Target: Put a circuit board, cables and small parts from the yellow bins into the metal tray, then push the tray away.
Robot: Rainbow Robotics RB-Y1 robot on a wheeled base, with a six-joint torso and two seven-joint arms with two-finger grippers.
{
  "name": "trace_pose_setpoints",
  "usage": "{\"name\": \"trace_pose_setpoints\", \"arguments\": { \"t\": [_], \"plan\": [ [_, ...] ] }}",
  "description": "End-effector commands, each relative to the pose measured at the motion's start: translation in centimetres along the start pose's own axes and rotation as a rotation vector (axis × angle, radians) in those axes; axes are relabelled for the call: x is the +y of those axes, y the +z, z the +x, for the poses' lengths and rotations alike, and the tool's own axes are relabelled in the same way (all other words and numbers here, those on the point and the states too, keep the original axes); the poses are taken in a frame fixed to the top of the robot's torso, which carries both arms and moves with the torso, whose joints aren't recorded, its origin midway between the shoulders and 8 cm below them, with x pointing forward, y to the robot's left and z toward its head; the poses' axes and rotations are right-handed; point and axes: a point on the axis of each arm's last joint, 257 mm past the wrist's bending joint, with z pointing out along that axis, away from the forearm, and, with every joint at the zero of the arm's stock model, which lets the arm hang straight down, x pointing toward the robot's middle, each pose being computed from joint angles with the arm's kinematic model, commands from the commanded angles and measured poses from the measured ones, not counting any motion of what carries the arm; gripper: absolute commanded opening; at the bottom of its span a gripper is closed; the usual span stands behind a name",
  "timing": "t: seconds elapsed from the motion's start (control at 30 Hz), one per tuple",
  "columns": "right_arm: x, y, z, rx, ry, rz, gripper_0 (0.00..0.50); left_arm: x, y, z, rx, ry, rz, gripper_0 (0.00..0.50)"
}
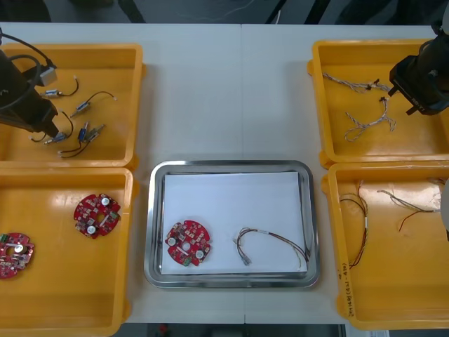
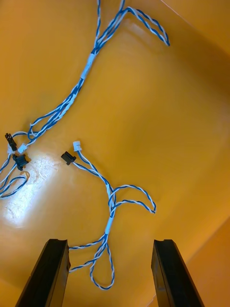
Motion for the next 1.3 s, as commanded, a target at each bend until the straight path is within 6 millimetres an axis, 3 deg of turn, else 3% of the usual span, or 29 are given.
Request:
{"name": "trace_pose_setpoints", "arguments": {
  "t": [0.03,0.3,0.53,0.87,1.3],
  "plan": [
    [2.0,-1.5,0.0,-0.010,0.108,-0.050,0.500,1.0,-2.8,-0.3,-0.024,0.030,-0.018,0.480],
    [2.6,-0.8,1.7,0.010,0.170,-0.045,0.500,2.0,-3.6,0.1,-0.037,0.151,-0.027,0.479],
    [2.4,1.4,3.3,0.017,0.157,-0.050,0.500,2.3,-3.8,0.8,-0.062,0.233,-0.038,0.481],
    [0.3,4.6,3.6,0.002,0.169,-0.057,0.500,1.2,-3.3,0.9,-0.126,0.318,-0.044,0.481],
    [0.6,5.2,3.9,-0.001,0.172,-0.080,0.500,1.3,-2.5,0.7,-0.230,0.448,-0.046,0.481]
  ]
}}
